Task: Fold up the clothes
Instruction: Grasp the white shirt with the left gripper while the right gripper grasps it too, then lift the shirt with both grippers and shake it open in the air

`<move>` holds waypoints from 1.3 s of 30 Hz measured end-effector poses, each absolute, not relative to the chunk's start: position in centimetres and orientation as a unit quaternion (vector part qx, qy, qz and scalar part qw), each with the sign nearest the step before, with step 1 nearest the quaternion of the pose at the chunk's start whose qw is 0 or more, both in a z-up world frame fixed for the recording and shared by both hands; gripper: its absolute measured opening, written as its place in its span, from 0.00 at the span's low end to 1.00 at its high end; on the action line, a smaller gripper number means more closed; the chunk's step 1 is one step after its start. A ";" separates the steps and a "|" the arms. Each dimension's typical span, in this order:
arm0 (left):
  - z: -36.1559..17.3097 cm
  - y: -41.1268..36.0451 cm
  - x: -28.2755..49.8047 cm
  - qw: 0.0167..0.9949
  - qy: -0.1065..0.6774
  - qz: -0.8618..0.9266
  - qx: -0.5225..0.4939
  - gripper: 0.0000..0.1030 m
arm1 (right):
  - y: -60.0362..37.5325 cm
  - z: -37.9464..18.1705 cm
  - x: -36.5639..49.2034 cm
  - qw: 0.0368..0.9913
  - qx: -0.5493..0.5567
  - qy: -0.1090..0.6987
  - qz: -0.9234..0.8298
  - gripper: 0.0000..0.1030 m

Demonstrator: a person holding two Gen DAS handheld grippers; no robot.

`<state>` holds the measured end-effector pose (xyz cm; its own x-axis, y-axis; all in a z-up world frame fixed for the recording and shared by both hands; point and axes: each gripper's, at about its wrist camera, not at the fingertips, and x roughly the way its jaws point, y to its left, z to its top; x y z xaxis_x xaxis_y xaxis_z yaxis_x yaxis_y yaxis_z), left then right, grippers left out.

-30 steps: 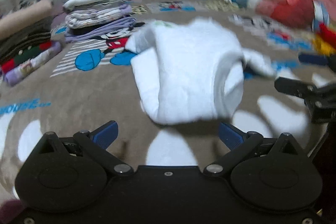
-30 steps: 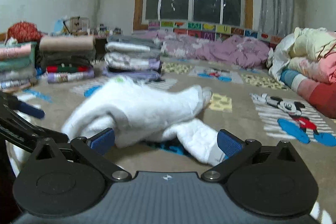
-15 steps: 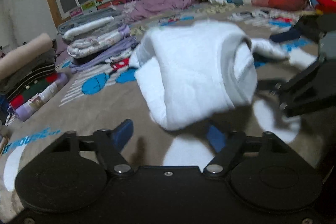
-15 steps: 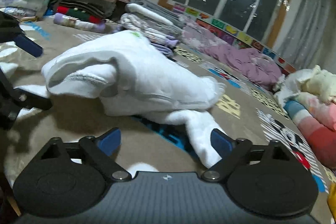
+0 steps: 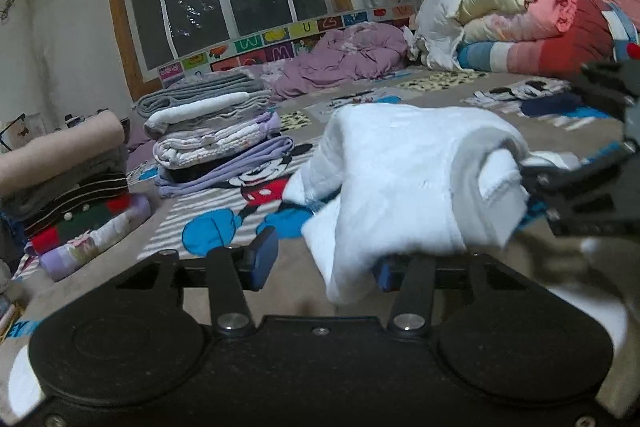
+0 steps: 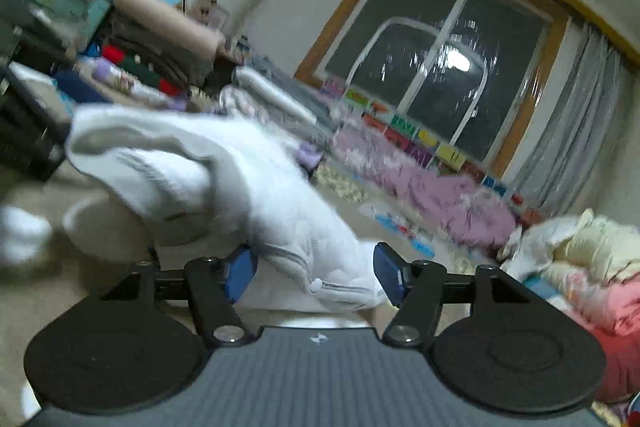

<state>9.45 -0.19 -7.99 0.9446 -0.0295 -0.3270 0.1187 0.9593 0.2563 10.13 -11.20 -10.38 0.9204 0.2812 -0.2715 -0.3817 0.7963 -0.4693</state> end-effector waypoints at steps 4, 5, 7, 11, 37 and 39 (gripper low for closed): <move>-7.3 0.2 9.6 0.979 0.159 -0.043 0.116 0.28 | -11.2 -9.9 10.7 0.945 -0.268 0.075 0.171 0.60; -7.0 0.3 9.6 0.980 0.157 -0.043 0.113 0.27 | -11.2 -9.9 10.8 0.945 -0.270 0.070 0.170 0.60; -6.6 0.5 9.4 0.981 0.155 -0.043 0.107 0.23 | -10.5 -10.1 11.1 0.940 -0.287 0.067 0.172 0.63; -5.2 1.0 9.1 0.984 0.146 -0.048 0.091 0.10 | -9.8 -10.3 12.1 0.939 -0.289 0.078 0.167 0.68; 7.9 -2.1 3.9 0.990 0.057 -0.078 0.101 0.07 | -4.3 -9.4 7.1 0.957 -0.216 0.123 0.151 0.79; 8.4 -2.0 3.4 0.991 0.052 -0.075 0.103 0.07 | -4.8 -9.0 6.7 0.959 -0.213 0.116 0.149 0.73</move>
<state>3.43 -2.03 8.43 0.9835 -0.1372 -0.1178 0.1585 0.9678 0.1954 6.66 -4.75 -9.02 0.9287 0.2359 -0.2862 -0.3351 0.8646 -0.3745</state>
